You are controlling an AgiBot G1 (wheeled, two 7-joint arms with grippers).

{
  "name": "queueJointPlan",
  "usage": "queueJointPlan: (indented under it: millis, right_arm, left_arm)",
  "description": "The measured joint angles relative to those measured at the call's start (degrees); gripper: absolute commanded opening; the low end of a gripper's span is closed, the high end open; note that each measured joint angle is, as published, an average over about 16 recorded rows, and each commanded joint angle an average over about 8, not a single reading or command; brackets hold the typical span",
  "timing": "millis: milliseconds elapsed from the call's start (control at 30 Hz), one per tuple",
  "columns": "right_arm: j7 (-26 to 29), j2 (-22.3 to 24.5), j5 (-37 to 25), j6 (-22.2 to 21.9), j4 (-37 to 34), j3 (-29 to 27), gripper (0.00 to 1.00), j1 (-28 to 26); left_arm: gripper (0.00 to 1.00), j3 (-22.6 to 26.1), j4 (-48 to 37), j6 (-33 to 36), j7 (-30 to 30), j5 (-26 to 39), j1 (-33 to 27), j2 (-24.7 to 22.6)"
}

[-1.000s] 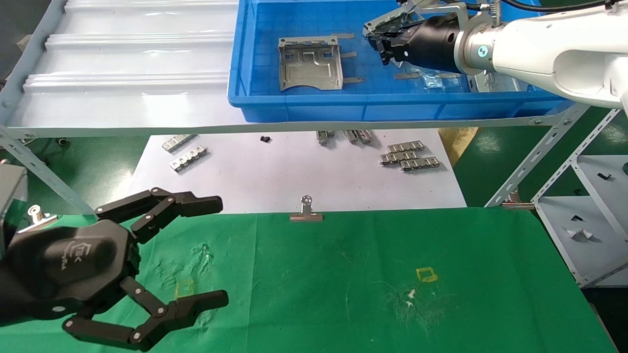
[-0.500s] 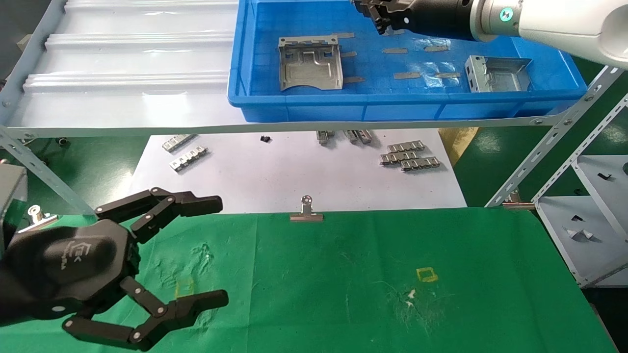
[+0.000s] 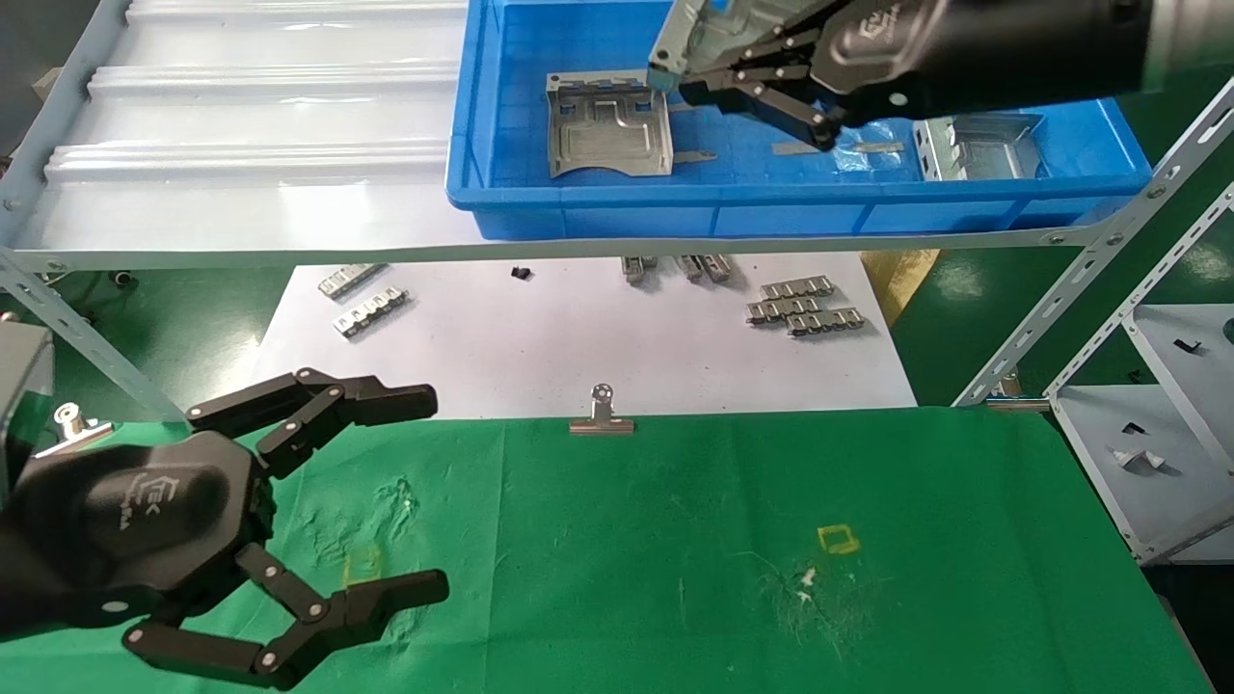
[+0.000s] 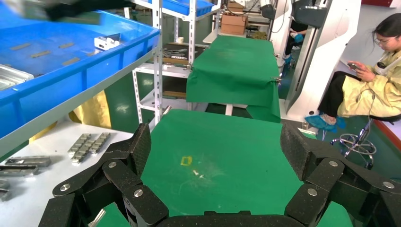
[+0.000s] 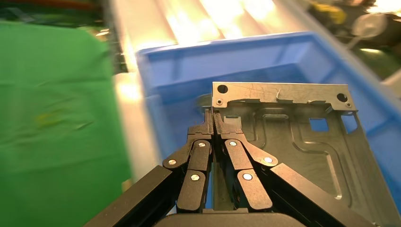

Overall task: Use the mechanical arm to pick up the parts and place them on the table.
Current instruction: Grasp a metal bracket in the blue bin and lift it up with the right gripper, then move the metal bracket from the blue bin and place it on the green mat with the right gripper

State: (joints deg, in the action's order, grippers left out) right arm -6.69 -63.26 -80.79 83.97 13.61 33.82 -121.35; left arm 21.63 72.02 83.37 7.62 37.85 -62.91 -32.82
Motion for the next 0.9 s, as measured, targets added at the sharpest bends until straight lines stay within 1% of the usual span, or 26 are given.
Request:
queueJointPlan:
  millis: [100, 233, 333, 467, 600, 733, 900]
  right_arm:
    - [0.2, 2.63, 1.61, 4.01, 3.62, 1.26, 0.0, 0.82]
    - [1.67, 7.06, 5.73, 7.24, 11.22, 4.43, 0.0, 3.06]
    - [3.32, 10.92, 10.08, 8.12, 18.2, 7.66, 0.0, 5.11]
    - [5.2, 16.28, 16.47, 8.19, 27.73, 13.0, 0.0, 7.98]
    - [5.71, 21.08, 21.74, 7.94, 35.46, 19.16, 0.0, 10.69]
    - [3.8, 23.39, 23.8, 7.54, 39.03, 25.33, 0.0, 12.92]
    - [-1.57, 22.51, 21.78, 6.93, 37.97, 32.29, 0.0, 15.14]
  left_arm:
    - [1.0, 0.0, 0.0, 0.0, 0.0, 0.0, 0.0, 0.0]
    - [1.0, 0.0, 0.0, 0.0, 0.0, 0.0, 0.0, 0.0]
    - [1.0, 0.0, 0.0, 0.0, 0.0, 0.0, 0.0, 0.0]
    - [1.0, 0.0, 0.0, 0.0, 0.0, 0.0, 0.0, 0.0]
    - [1.0, 0.01, 0.0, 0.0, 0.0, 0.0, 0.0, 0.0]
    - [1.0, 0.01, 0.0, 0.0, 0.0, 0.0, 0.0, 0.0]
    - [1.0, 0.01, 0.0, 0.0, 0.0, -0.01, 0.0, 0.0]
